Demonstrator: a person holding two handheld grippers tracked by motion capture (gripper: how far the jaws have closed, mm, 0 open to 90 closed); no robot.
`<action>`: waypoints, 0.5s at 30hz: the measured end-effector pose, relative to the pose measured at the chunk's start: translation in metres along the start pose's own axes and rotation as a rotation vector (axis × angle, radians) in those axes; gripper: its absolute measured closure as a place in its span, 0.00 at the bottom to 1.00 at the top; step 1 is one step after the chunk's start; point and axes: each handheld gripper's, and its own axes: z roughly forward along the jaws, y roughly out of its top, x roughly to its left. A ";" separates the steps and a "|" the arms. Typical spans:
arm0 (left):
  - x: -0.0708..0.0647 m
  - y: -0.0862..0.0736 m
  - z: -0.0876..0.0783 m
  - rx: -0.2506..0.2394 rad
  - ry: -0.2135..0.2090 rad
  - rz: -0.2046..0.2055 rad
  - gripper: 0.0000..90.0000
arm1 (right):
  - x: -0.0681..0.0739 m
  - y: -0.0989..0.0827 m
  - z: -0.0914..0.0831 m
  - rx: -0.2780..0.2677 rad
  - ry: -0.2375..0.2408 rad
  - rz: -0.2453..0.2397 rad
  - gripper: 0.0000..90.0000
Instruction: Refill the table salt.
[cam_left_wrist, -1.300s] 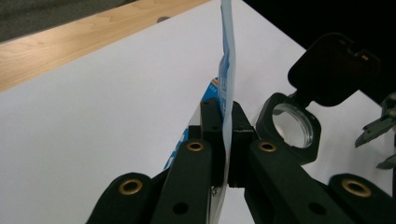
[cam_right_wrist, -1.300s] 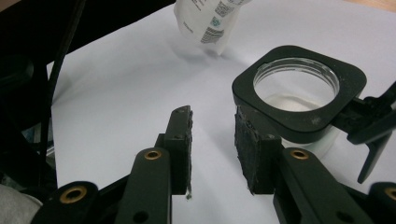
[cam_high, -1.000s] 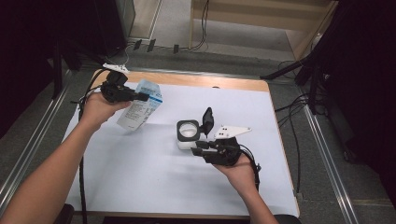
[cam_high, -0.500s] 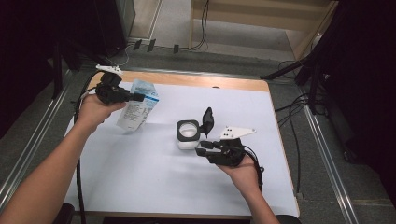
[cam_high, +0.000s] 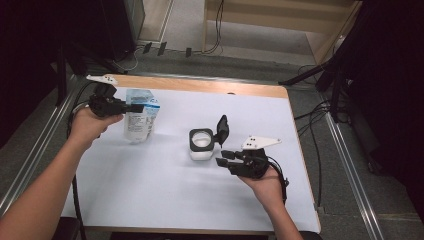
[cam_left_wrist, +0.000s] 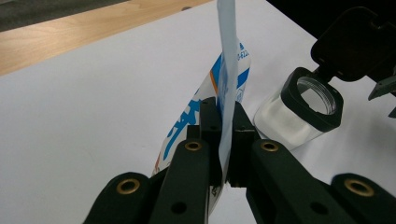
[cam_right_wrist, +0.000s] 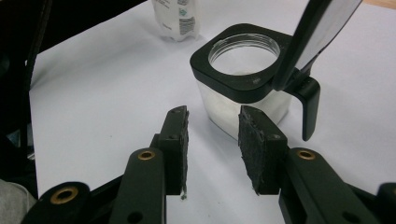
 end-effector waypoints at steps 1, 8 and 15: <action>0.001 -0.001 -0.001 -0.003 0.003 0.005 0.99 | 0.000 0.000 0.000 0.001 -0.002 0.001 0.71; 0.003 -0.008 -0.004 0.005 0.003 0.004 0.98 | -0.002 -0.001 0.000 0.003 -0.003 0.000 0.71; 0.008 -0.012 -0.009 0.009 0.007 -0.009 0.97 | -0.005 -0.002 0.001 0.010 -0.009 0.006 0.71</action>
